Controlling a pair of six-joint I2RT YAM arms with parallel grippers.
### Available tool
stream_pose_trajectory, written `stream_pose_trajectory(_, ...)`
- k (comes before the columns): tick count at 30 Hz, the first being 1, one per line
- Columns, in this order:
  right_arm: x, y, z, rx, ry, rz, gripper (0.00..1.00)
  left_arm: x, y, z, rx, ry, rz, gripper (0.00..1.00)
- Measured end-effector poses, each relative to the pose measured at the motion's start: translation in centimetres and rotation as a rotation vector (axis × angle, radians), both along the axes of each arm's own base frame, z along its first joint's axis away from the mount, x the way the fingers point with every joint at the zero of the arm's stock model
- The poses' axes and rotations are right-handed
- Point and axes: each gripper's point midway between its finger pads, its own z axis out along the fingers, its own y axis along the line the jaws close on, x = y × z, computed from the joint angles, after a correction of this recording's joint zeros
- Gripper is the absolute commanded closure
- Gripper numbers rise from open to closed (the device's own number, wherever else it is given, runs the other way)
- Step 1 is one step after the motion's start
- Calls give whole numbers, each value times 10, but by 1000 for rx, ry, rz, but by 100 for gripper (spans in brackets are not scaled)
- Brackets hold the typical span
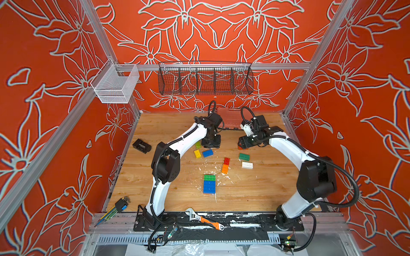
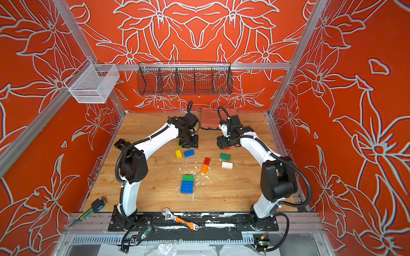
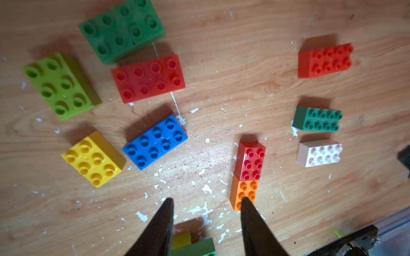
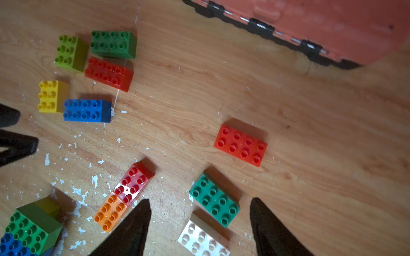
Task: Assemble a rectangle with lego
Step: Pick up the lego brick from the center of the board.
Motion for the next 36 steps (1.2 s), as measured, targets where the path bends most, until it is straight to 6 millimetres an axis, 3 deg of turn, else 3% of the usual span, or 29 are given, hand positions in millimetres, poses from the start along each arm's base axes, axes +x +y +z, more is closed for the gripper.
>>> stream_pose_trajectory(6,46,20,7,-72,-31,226,28,-2,8,10,-33,-5,-37,53)
stream_pose_trajectory(11,62,14,-9,-133,12,324,27,-4,26,10,-58,17,-22,54)
stream_pose_trajectory(18,52,-14,-38,-164,96,397,27,0,43,3,-76,46,6,55)
stream_pose_trajectory(23,35,-18,-62,-183,147,457,28,-1,41,3,-94,54,0,55)
stream_pose_trajectory(36,37,-17,-75,-203,103,530,28,-5,41,-1,-100,70,-3,55)
